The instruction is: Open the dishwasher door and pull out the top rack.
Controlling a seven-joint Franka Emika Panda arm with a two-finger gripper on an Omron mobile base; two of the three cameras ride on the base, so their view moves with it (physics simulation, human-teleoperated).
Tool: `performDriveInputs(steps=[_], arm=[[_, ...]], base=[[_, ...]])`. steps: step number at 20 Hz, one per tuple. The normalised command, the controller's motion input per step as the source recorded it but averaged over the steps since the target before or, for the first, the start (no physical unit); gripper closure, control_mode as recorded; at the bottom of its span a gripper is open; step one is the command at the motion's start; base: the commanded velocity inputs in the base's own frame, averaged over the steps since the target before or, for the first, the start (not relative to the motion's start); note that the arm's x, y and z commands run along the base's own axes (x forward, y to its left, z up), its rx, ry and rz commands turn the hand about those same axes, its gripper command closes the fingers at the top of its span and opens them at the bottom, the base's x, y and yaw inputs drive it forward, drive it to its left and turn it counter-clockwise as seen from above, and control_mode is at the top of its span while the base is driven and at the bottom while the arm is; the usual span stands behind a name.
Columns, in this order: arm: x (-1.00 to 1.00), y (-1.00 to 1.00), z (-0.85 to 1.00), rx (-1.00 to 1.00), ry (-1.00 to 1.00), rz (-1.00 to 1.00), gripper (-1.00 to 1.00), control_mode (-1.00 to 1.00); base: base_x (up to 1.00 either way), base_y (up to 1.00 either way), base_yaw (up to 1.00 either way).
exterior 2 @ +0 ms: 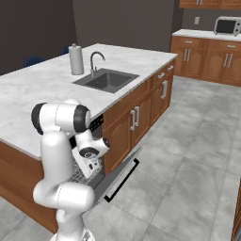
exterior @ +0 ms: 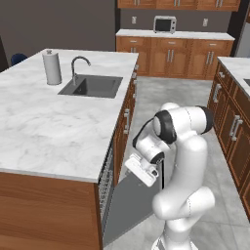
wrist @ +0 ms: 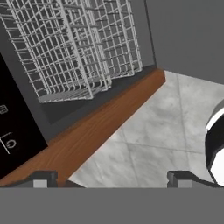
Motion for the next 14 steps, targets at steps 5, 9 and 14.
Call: performDriveInputs(steps=[5,9,14], arm=[[0.30,0.16,-0.26,0.01,-0.02,0.00,-1.00,-1.00],[0.32,0.27,-0.08,0.05,-0.04,0.00,-1.00,-1.00],[0.40,0.17,-0.17,0.03,-0.02,-0.02,-1.00,-1.00]], base=[[0.00,0.00,0.00],[0.00,0.00,0.00],[0.00,0.00,0.00]])
